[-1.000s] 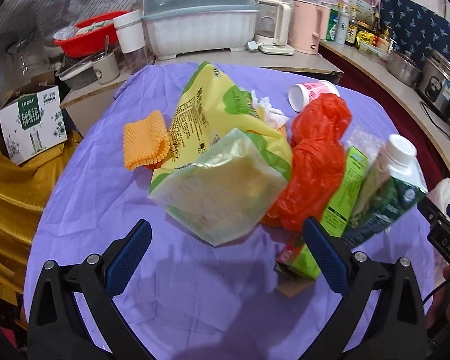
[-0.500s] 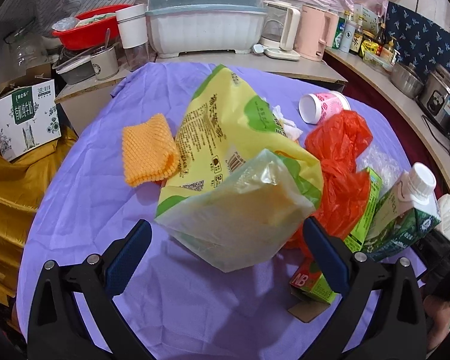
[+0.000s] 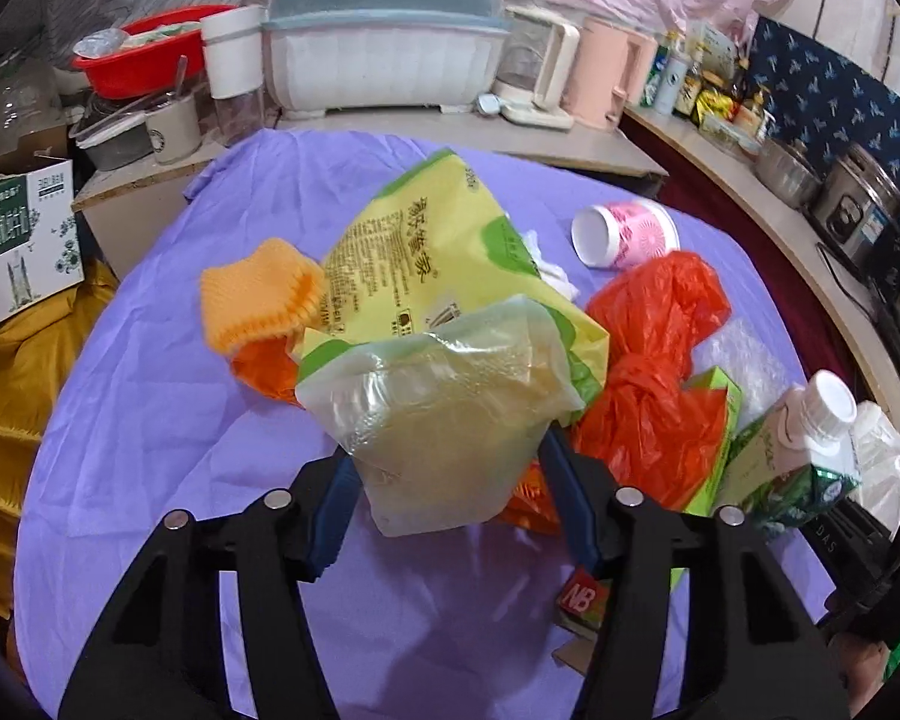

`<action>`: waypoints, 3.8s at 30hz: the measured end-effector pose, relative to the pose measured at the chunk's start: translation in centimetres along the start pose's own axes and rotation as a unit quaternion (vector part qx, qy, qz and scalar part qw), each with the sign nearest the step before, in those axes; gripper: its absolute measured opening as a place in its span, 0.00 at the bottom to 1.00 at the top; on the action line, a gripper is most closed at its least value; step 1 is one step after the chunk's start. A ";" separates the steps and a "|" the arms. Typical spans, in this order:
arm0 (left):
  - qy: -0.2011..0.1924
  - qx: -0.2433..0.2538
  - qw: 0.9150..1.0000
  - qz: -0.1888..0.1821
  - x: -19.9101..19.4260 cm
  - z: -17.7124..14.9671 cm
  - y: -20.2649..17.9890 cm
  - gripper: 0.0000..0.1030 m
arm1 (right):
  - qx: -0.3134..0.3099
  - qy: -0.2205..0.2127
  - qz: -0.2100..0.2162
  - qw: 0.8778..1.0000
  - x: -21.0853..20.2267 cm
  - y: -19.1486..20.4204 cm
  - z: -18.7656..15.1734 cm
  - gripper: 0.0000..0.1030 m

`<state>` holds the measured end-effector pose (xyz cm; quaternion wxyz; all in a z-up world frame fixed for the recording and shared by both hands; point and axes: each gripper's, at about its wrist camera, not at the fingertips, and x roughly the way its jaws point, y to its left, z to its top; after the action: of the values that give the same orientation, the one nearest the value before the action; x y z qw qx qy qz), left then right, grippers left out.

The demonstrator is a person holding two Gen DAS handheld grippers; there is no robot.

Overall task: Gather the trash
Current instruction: 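Grasp the yellow-green snack bag with the left gripper while the right gripper grasps the white tissue, then carry both items to the white trash bin and open both grippers over it, then move both tools back over the table toward the boxes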

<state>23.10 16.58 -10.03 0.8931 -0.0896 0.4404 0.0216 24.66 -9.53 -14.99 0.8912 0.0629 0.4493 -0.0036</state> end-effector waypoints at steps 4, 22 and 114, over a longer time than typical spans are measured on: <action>-0.003 0.008 1.000 -0.006 -0.9 -0.4 -0.1 0.40 | -0.002 -0.002 -0.002 1.000 -1.2 -0.1 -0.3 0.11; -0.064 0.045 0.996 -0.053 -13.0 -3.2 -2.6 0.34 | 0.007 -0.088 0.004 0.996 -13.6 -1.9 -1.5 0.10; -0.036 0.062 0.997 -0.014 -9.2 -6.2 -5.9 0.88 | 0.015 -0.106 0.051 0.993 -15.1 -0.5 -2.5 0.71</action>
<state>13.31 10.00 -5.62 0.9122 -0.0392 0.4075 -0.0155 13.59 -10.45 -4.40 0.9318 0.0984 0.3483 0.0282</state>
